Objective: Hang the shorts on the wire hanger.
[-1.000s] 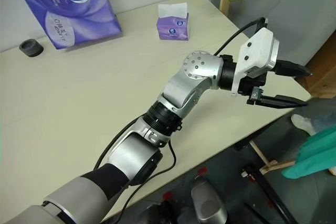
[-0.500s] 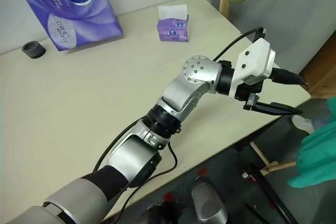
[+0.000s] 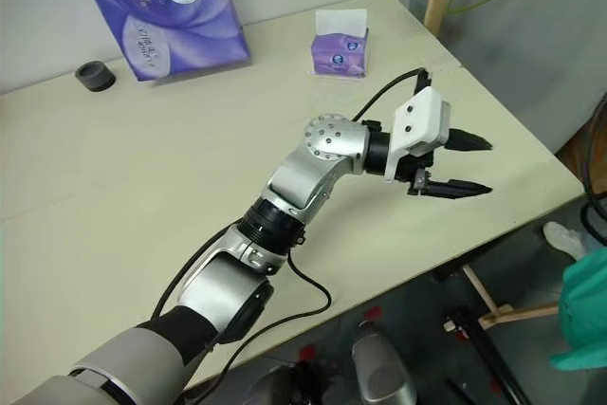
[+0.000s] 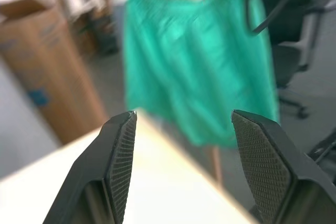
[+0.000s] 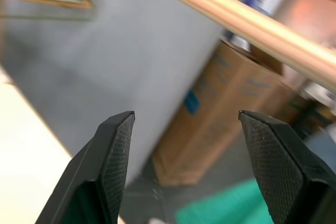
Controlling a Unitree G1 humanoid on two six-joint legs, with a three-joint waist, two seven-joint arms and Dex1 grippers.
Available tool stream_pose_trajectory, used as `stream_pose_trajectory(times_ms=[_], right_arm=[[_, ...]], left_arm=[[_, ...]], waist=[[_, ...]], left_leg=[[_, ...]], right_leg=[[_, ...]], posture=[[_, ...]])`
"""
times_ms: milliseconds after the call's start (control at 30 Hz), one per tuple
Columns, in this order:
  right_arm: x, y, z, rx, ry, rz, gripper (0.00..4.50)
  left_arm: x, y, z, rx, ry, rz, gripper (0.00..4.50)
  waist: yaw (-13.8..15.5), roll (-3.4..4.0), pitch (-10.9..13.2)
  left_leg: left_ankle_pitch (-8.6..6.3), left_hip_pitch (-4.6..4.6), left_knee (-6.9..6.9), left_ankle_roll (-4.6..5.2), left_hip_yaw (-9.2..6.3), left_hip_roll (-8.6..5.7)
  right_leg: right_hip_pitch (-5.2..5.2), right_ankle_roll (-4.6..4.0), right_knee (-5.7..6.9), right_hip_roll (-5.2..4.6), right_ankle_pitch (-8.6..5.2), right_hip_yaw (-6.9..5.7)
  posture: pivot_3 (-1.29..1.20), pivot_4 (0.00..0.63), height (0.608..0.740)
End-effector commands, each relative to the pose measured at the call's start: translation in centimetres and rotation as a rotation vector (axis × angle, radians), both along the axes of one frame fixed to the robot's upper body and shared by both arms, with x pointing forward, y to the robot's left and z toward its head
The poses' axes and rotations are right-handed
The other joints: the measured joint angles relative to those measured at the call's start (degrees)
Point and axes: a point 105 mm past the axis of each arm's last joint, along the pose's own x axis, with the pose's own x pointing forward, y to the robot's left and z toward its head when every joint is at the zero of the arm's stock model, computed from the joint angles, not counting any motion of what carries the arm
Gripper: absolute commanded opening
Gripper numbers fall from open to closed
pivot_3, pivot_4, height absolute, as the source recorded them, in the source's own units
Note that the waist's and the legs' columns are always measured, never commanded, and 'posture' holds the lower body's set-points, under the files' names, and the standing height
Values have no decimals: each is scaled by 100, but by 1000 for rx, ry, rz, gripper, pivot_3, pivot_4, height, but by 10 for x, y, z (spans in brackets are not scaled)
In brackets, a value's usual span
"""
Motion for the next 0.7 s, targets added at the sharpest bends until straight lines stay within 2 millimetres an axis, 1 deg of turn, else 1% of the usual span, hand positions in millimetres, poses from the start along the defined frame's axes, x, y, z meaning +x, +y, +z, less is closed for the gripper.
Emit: stream_pose_trajectory(times_ms=[33, 67, 133, 200, 233, 267, 300, 367, 400, 433, 467, 533, 600, 700], right_arm=[[19, 16, -16, -22, 9, 113, 3367], [25, 22, -24, -7, 17, 160, 3367], [33, 30, -34, 3, 27, 217, 3367], [47, 50, -63, 9, 66, 311, 3367], [54, 61, -76, 16, 89, 364, 3367], [59, 71, -87, 28, 95, 405, 3367], [63, 82, -95, 40, 94, 460, 3367], [71, 98, -111, 41, 100, 517, 3367], [74, 105, -118, 44, 104, 539, 3367], [76, 112, -125, 38, 114, 561, 3367], [79, 121, -133, 30, 123, 598, 3367], [81, 133, -143, 21, 136, 650, 3367], [84, 144, -153, 48, 148, 703, 3367], [91, 154, -160, 113, 135, 744, 3367]], left_arm=[[17, 26, -1, -13, -24, 152, 3035], [26, 35, -5, -14, -19, 218, 3035], [37, 47, -10, -21, 0, 306, 3035], [66, 85, -19, -69, 54, 560, 3035], [77, 103, -23, -104, 89, 676, 3035], [84, 122, -29, -132, 102, 780, 3035], [87, 136, -34, -152, 106, 856, 3035], [92, 164, -42, -238, 184, 1003, 3035], [92, 174, -46, -273, 201, 1051, 3035], [91, 184, -49, -301, 189, 1086, 3035], [91, 200, -55, -325, 181, 1174, 3035], [90, 222, -64, -330, 167, 1298, 3035], [86, 242, -77, -355, 176, 1385, 3035], [78, 270, -97, -389, 197, 1487, 3035]], waist=[[62, -7, -15], [123, -7, -15], [255, -5, -17], [381, -11, -33], [443, -12, -67], [496, -14, -100], [532, -14, -128], [670, -15, -176], [742, -20, -193], [845, -28, -201], [922, -33, -214], [1092, -57, -243], [1247, -98, -319], [1417, -147, -447]], left_leg=[[0, 5, 12, 0, -7, 3], [-1, 8, 34, 0, -15, 2], [0, 12, 48, 0, -20, -5], [1, 12, 56, -1, -28, -5], [1, 12, 57, -1, -31, -3], [1, 11, 57, -1, -35, -1], [1, 9, 57, -1, -38, 2], [2, -4, 57, -3, -44, 3], [4, -15, 61, -6, -40, -2], [20, -37, 63, -33, -39, -6], [28, -42, 65, -46, -40, -9], [36, -40, 64, -59, -44, -9], [45, -41, 64, -69, -58, -9], [46, -38, 63, -71, -69, -8]], right_leg=[[-1, -1, 11, 2, 1, -6], [-3, -3, 37, 2, 2, -14], [-6, -3, 69, -5, 2, -18], [-7, -11, 78, -5, 9, -26], [-7, -15, 76, -3, 15, -29], [-11, -16, 78, -1, 16, -32], [-17, -17, 83, 0, 17, -34], [-36, -20, 94, -1, 19, -40], [-59, -20, 119, -8, 18, -39], [-91, -19, 138, -14, 17, -39], [-102, -20, 152, -19, 18, -41], [-106, -22, 161, -20, 19, -44], [-106, -33, 163, -19, 26, -57], [-102, -43, 161, -18, 32, -68]], posture=[[-298, 202, 740], [-287, 199, 740], [-256, 191, 740], [-210, 178, 740], [-198, 174, 740], [-198, 174, 740], [-175, 167, 740], [-153, 160, 740], [-133, 152, 740], [-124, 148, 740], [-113, 144, 740], [-94, 134, 740], [-74, 120, 740], [-63, 107, 740]])
